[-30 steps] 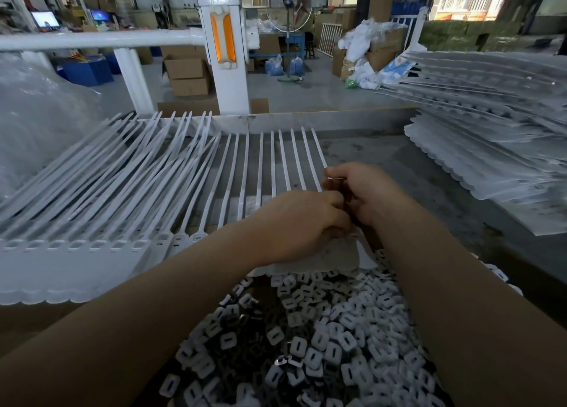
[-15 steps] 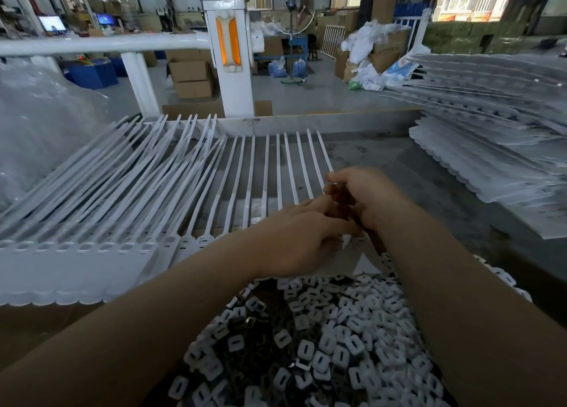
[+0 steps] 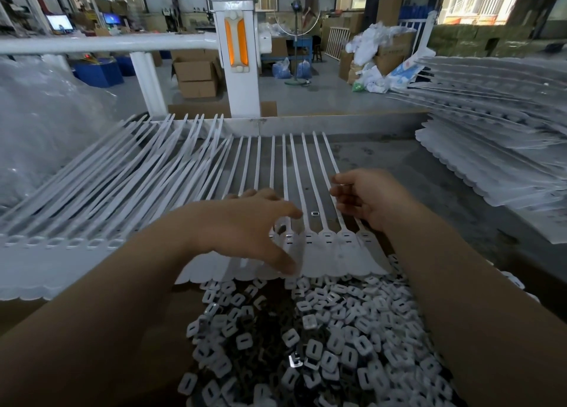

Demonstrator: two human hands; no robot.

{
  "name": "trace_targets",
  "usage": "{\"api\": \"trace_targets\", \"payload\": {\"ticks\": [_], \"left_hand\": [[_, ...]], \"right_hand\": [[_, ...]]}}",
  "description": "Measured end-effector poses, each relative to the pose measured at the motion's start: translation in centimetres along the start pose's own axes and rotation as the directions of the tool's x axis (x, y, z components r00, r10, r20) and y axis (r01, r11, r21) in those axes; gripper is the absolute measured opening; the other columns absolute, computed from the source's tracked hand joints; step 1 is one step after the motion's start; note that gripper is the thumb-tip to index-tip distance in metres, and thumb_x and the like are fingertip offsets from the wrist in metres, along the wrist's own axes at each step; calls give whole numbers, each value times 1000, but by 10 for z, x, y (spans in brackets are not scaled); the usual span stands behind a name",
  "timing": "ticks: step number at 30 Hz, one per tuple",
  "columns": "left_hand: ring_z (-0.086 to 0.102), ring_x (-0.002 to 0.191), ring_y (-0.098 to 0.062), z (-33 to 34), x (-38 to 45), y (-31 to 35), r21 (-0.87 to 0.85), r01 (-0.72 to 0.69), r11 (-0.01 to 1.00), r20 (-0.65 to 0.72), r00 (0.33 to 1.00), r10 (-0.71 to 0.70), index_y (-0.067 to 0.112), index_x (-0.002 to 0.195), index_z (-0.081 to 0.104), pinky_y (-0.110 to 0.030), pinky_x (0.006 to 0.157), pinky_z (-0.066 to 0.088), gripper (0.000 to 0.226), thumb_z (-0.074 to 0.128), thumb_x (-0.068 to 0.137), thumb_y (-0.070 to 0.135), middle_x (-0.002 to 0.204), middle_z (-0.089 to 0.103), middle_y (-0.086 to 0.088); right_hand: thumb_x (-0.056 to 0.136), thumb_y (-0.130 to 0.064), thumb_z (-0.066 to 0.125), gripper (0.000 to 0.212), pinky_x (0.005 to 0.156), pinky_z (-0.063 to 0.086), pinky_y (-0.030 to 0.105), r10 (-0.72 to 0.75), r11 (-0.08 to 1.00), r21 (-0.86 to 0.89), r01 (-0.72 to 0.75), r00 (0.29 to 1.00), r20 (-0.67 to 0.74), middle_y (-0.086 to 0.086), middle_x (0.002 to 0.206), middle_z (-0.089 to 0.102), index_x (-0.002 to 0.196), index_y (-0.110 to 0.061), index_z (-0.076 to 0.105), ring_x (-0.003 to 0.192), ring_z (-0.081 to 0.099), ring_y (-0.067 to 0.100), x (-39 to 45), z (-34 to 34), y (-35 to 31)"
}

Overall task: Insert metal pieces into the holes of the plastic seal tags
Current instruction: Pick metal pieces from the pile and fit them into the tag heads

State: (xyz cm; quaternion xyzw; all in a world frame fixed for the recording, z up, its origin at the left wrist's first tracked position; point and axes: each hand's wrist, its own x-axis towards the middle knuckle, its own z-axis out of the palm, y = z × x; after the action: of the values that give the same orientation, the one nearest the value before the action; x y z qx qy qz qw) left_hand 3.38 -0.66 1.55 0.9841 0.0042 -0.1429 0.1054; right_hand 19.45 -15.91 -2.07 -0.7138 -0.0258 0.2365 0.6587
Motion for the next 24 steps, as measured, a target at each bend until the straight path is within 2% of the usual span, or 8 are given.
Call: {"api": "trace_targets", "payload": {"ticks": [3, 11, 13, 17, 22, 24], "left_hand": [[30, 129, -11, 1, -7, -9, -12, 52, 999, 46, 998, -51, 45, 148, 22, -35, 103, 36, 102, 76, 65, 66, 148, 24, 16], [31, 130, -14, 8, -17, -18, -18, 120, 993, 30, 992, -120, 47, 147, 17, -40, 108, 35, 113, 81, 57, 67, 145, 23, 15], [32, 130, -12, 9, -18, -18, -27, 92, 995, 24, 996, -91, 49, 145, 20, -38, 107, 33, 107, 81, 59, 65, 143, 27, 16], [34, 120, -4, 9, -19, -17, -35, 28, 999, 16, 999, -27, 54, 137, 32, -33, 94, 30, 89, 80, 63, 63, 131, 36, 23], [39, 108, -2, 12, -19, -18, -83, 21, 996, -30, 999, -24, 54, 130, 38, -32, 87, 31, 84, 82, 59, 62, 110, 38, 31], [40, 107, -1, 12, -18, -19, -102, 20, 995, -50, 998, -25, 57, 124, 38, -32, 83, 32, 83, 83, 54, 64, 108, 39, 32]], "right_hand": [[90, -12, 64, 13, 44, 50, 21, 0, 1000, -1, 0, 1000, 2, 7, 75, 68, 100, -5, 66, 63, 61, 15, 0, 0, 0], [91, -12, 63, 14, 45, 51, 21, 2, 1000, -11, -1, 1000, 5, 7, 77, 68, 103, -5, 65, 66, 60, 14, -4, 1, -1], [91, -12, 63, 15, 45, 51, 20, 1, 1000, -11, -1, 1000, 4, 7, 77, 68, 103, -4, 64, 66, 60, 14, -4, 1, -1], [91, -12, 63, 14, 44, 50, 20, 3, 1000, -21, -3, 1000, -4, 7, 78, 67, 103, -5, 64, 67, 60, 14, -5, 1, -2], [92, -12, 62, 13, 44, 50, 20, -5, 1000, -20, 5, 1000, -8, 7, 77, 66, 101, -4, 65, 66, 59, 14, -8, 2, -3], [92, -11, 61, 11, 43, 50, 19, -19, 1000, -15, 19, 1000, -18, 6, 73, 65, 99, -4, 65, 63, 58, 14, -10, 2, -4]]}}
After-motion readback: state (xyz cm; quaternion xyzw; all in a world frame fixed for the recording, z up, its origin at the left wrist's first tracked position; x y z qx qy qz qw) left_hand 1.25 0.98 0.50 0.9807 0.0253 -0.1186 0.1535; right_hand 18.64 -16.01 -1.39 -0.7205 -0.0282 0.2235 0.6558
